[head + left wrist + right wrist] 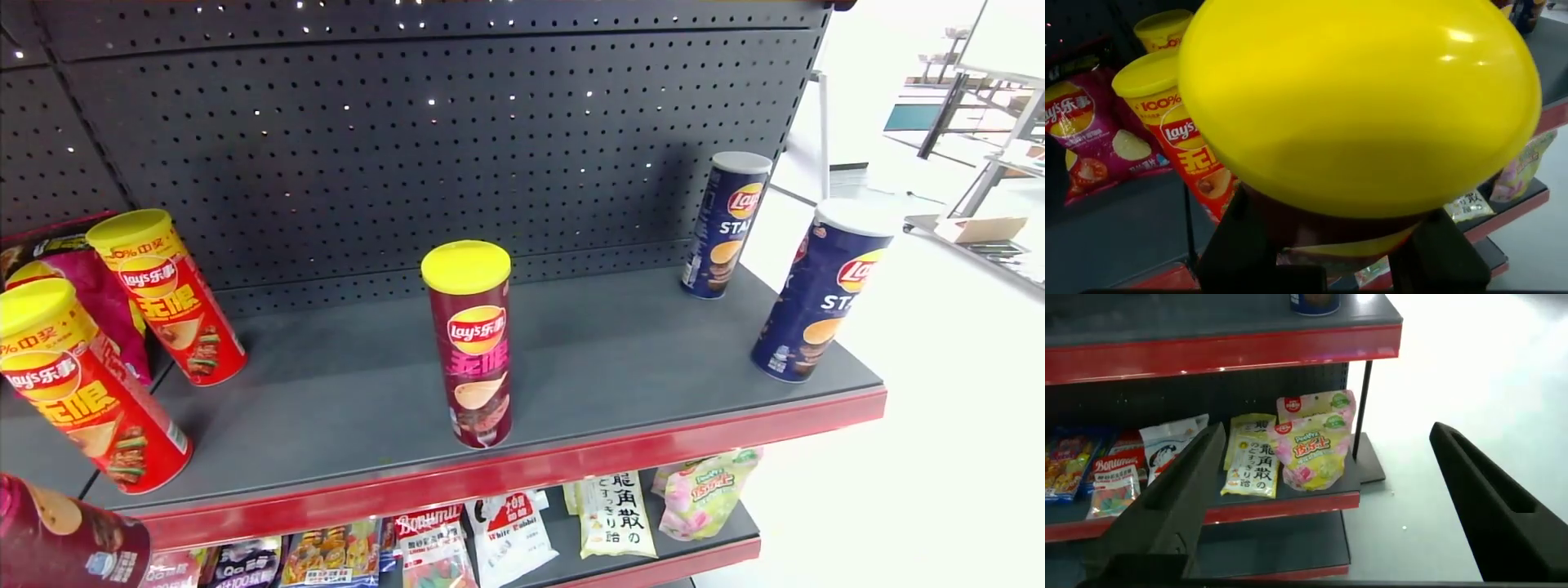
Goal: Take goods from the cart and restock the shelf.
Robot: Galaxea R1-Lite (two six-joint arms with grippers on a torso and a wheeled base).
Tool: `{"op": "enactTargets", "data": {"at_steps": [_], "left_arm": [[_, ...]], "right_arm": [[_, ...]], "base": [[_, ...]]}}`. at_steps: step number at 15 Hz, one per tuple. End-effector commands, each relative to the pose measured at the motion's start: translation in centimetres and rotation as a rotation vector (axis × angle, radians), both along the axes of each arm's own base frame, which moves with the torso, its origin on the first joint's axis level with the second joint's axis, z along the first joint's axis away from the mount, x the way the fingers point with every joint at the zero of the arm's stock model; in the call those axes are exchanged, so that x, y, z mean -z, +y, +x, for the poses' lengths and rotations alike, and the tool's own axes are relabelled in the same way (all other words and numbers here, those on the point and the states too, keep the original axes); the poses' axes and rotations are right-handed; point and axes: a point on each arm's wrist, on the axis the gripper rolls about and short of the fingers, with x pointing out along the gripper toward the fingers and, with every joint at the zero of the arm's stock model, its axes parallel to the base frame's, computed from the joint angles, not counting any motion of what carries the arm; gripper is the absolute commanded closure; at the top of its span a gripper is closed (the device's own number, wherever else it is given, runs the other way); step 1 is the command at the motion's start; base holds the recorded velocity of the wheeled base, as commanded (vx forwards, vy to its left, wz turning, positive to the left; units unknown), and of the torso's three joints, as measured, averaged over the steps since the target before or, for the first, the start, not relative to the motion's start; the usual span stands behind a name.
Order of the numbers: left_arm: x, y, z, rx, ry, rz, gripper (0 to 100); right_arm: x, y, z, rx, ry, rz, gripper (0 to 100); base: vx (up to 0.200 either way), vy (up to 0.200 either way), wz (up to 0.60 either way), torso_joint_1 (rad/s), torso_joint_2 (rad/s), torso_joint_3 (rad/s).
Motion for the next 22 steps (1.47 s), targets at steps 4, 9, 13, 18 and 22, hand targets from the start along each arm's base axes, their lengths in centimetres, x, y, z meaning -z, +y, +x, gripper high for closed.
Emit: {"op": "enactTargets", "data": {"at_steps": [4, 9, 13, 18, 22], "left_arm": [[-1.4, 0.0, 5.0, 0.05, 0.101, -0.017, 100], [-1.6, -0.1, 8.5, 0.081, 0.199, -0.026, 100], [-2.2, -0.3, 13.8, 0.097, 0.238, -0.055, 100], [-2.2, -1.4, 20.3, 0.15, 0.197, -0.058, 100], [-1.7, -3.0, 23.1, 0.271, 0.209, -0.066, 100]], "right_arm": [[0.0, 0.0, 0.0, -0.001, 0.004, -0.001, 0], [0.0, 0.0, 0.0, -0.001, 0.004, -0.001, 0], [0.0, 0.0, 0.0, -0.001, 0.004, -0.001, 0], [0.0, 0.0, 0.0, -0.001, 0.004, -0.001, 0], [0.0, 0.0, 0.0, -0.001, 0.004, -0.001, 0]], "base": [[0.0, 0.0, 0.0, 0.0, 0.0, 0.0], [0.0, 0.0, 0.0, 0.0, 0.0, 0.0], [0.0, 0.0, 0.0, 0.0, 0.0, 0.0], [0.0, 0.0, 0.0, 0.0, 0.0, 0.0], [0.0, 0.0, 0.0, 0.0, 0.0, 0.0]]}}
